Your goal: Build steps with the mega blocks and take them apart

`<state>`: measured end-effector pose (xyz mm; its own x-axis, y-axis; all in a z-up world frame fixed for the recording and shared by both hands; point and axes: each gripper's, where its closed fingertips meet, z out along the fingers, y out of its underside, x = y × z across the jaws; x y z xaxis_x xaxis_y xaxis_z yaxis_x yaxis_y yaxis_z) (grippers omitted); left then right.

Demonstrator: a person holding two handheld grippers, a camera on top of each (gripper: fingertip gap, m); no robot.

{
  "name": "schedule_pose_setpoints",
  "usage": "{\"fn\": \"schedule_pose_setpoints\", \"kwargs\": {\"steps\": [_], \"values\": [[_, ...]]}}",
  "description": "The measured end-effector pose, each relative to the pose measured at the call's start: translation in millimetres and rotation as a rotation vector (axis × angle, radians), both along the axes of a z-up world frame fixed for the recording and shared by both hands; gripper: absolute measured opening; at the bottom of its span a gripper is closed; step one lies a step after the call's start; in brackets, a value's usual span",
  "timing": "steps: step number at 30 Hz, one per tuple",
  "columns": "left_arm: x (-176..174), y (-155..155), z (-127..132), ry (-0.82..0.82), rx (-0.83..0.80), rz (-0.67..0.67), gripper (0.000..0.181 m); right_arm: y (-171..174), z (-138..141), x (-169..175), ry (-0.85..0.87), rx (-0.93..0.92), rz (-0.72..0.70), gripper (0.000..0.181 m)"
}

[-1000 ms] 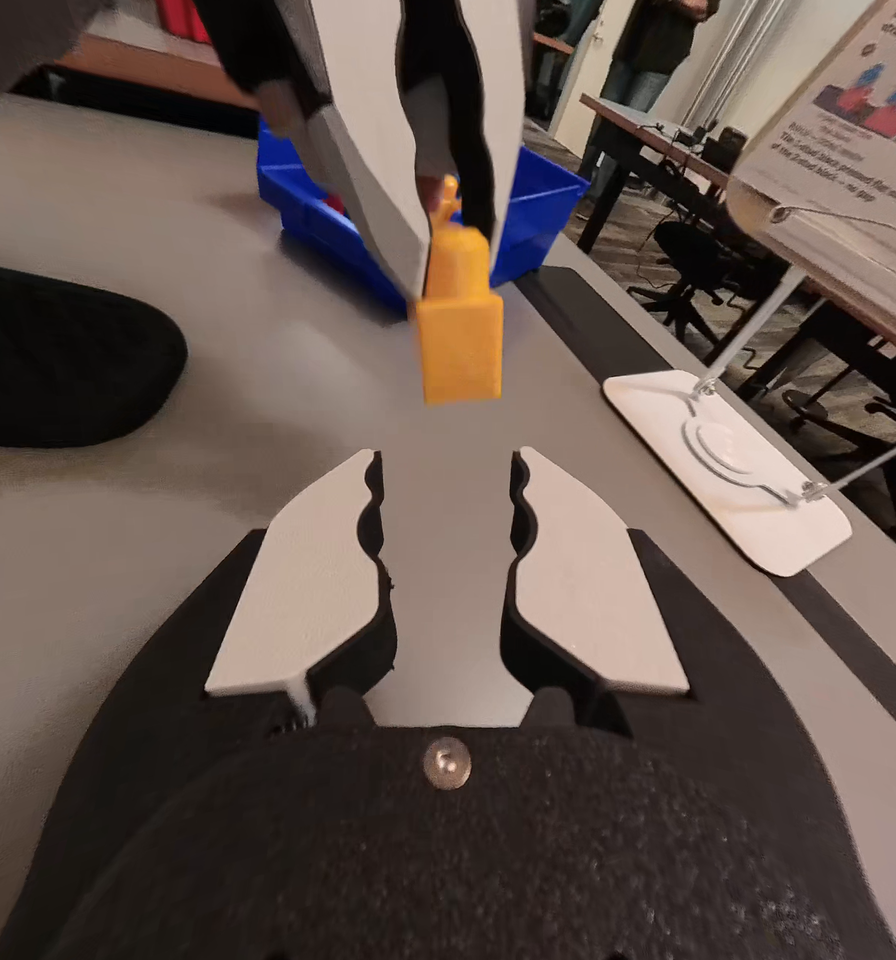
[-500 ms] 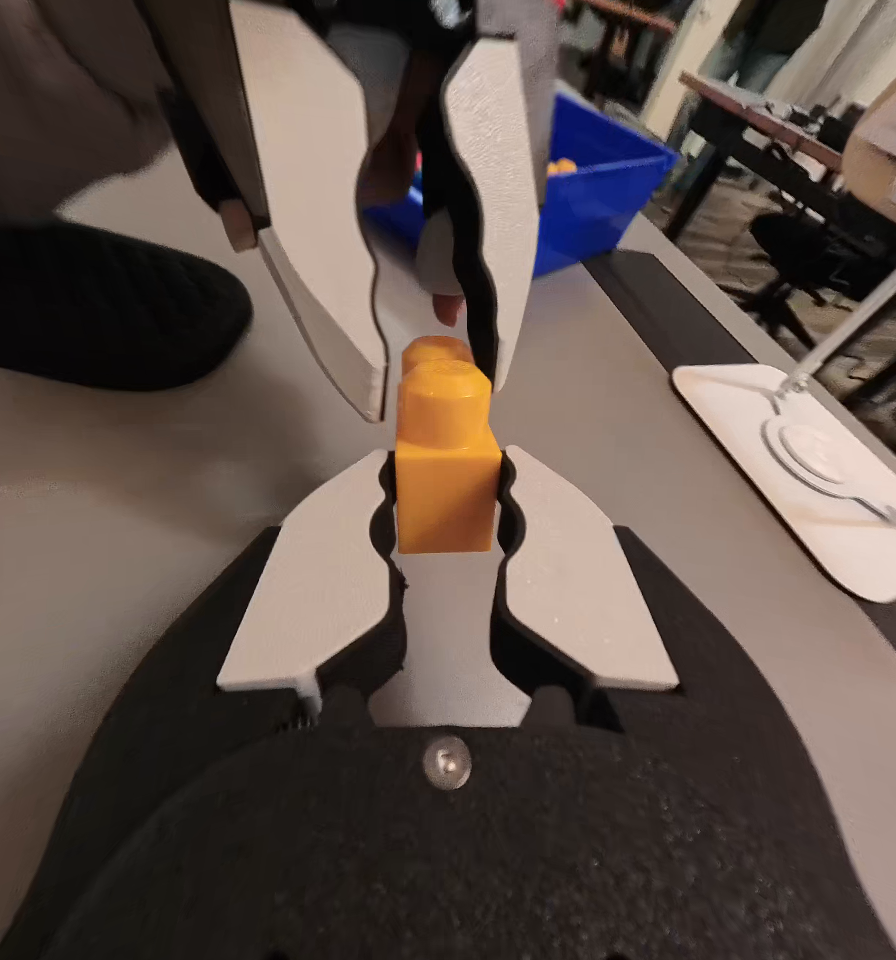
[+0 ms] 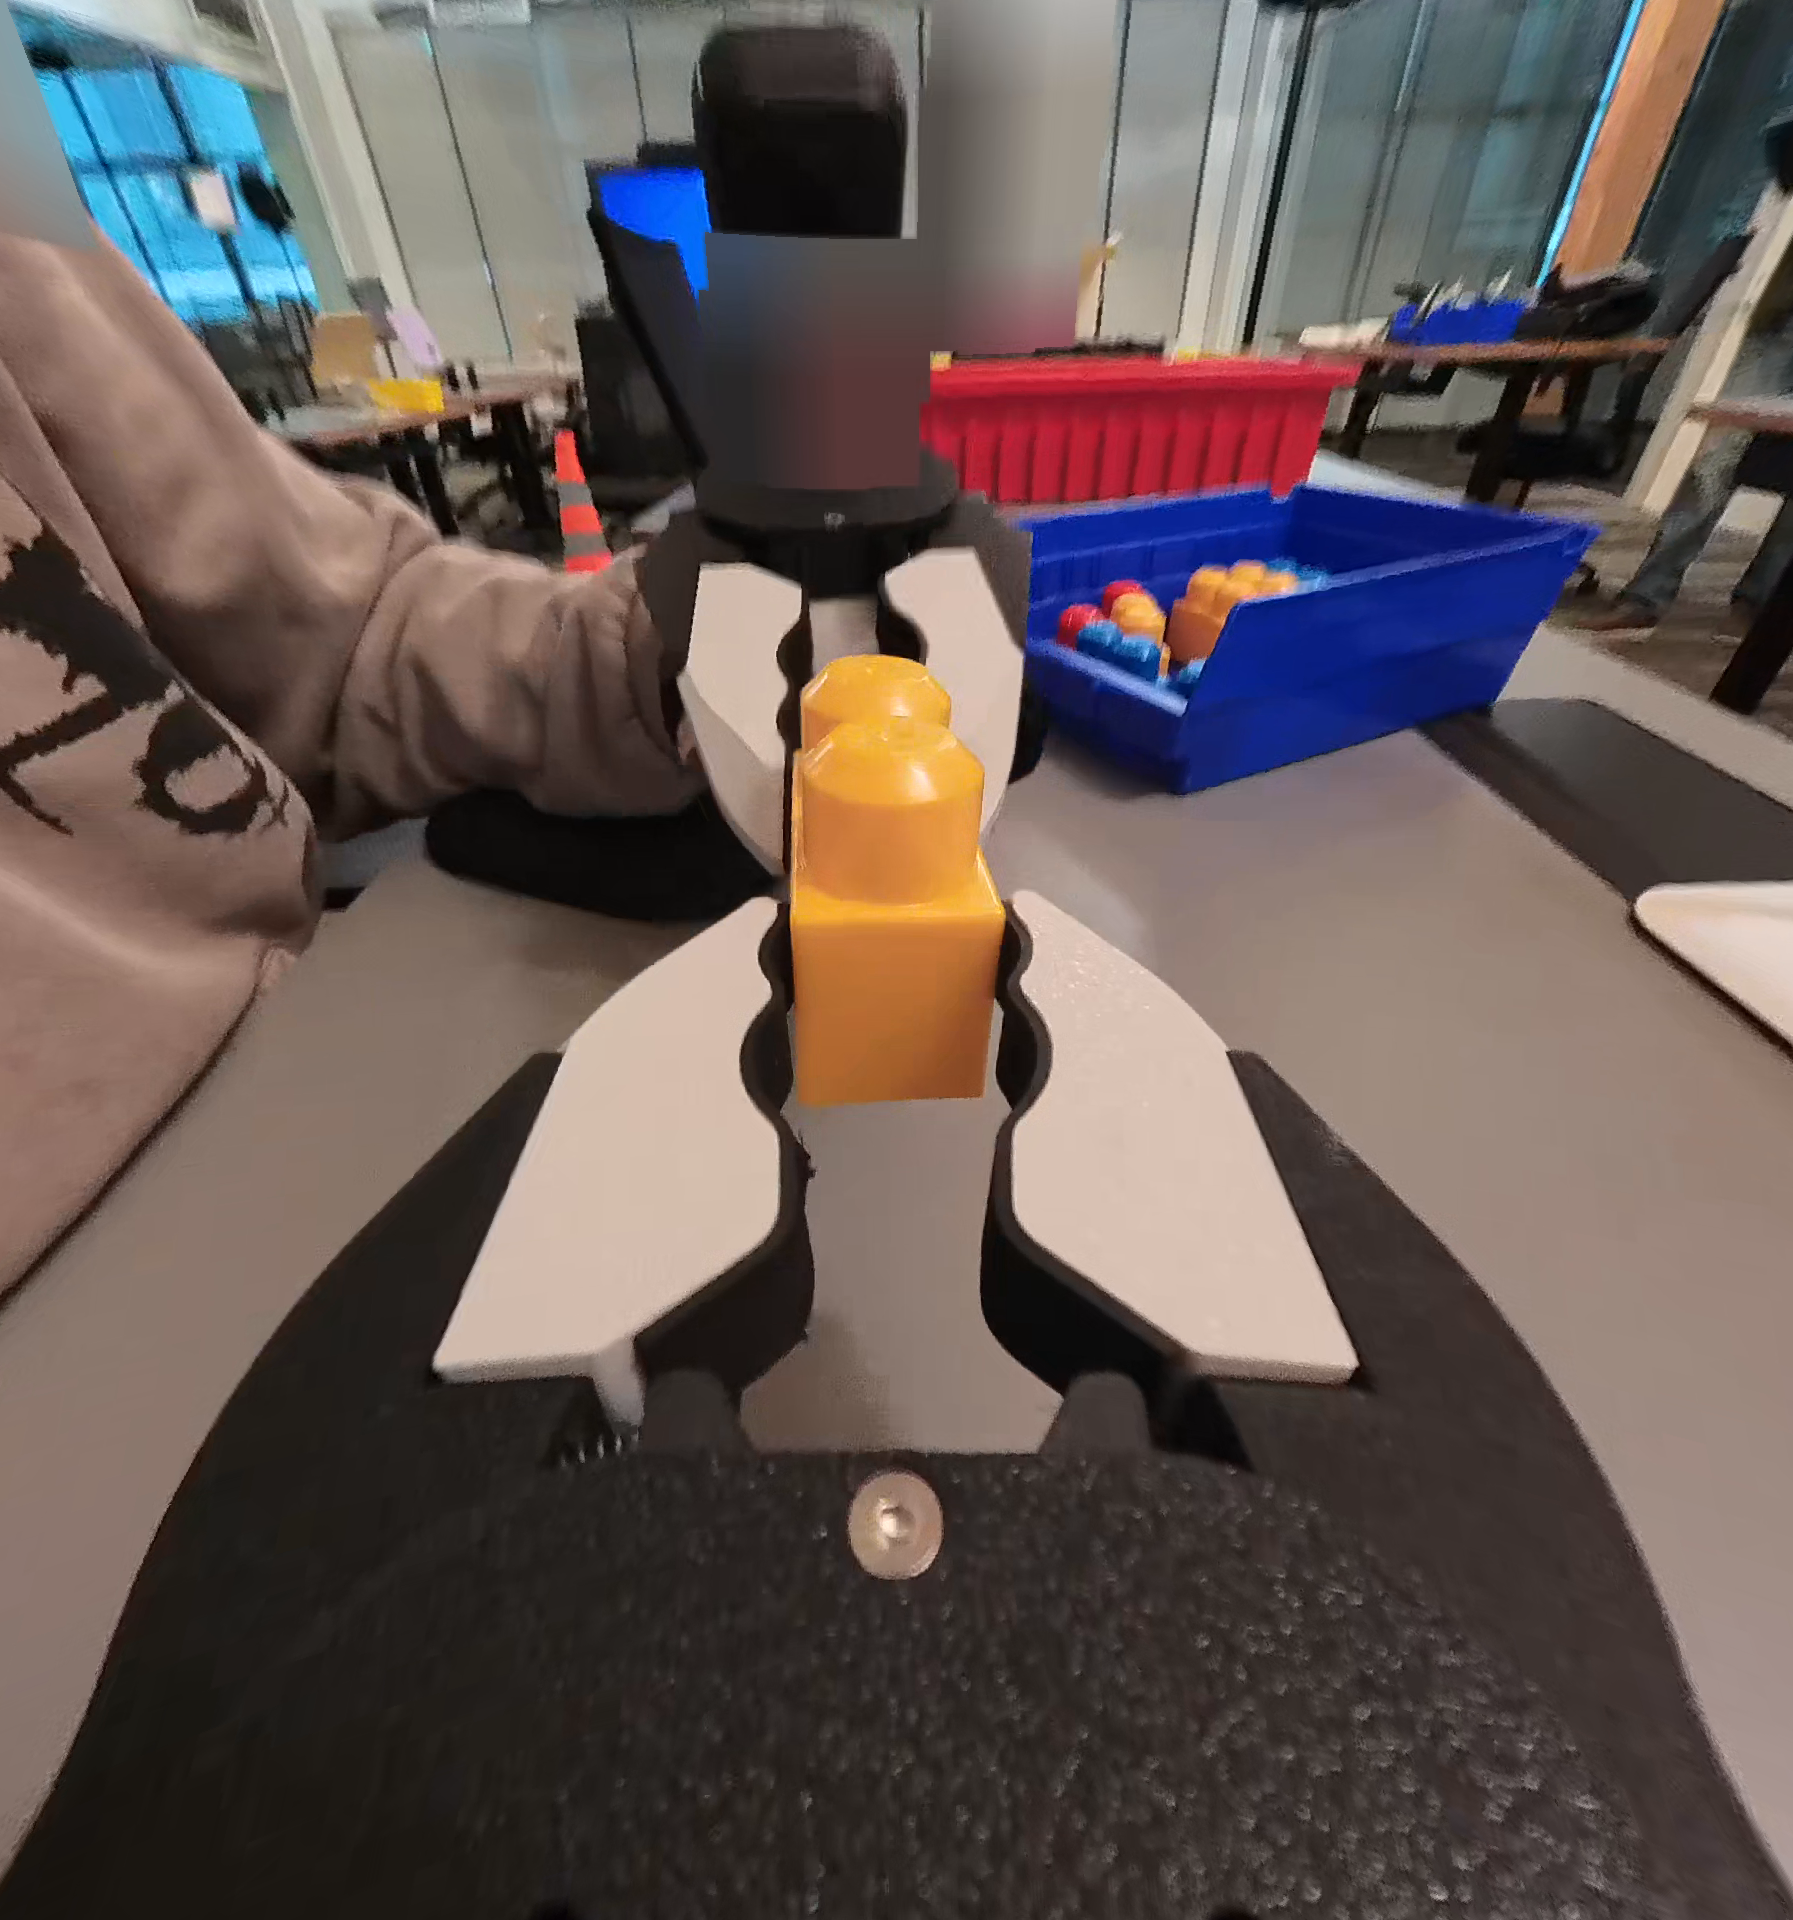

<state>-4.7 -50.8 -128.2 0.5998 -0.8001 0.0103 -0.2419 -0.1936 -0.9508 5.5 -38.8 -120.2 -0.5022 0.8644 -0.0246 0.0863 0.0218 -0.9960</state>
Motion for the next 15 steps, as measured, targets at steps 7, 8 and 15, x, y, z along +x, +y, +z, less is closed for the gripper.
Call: {"fn": "schedule_pose_setpoints", "kwargs": {"steps": [7,8,15], "values": [[-4,0,-66,0.188,-0.138,-0.039,0.034,2,-71,4,-0.351,0.243,0.0,0.036],[-6,0,-74,0.211,-0.159,-0.038,0.034,3,-75,3,-0.371,0.259,-0.009,0.036],[-12,-2,-98,0.318,-0.236,-0.033,0.028,9,-111,8,-0.558,0.42,-0.041,0.037]]}}
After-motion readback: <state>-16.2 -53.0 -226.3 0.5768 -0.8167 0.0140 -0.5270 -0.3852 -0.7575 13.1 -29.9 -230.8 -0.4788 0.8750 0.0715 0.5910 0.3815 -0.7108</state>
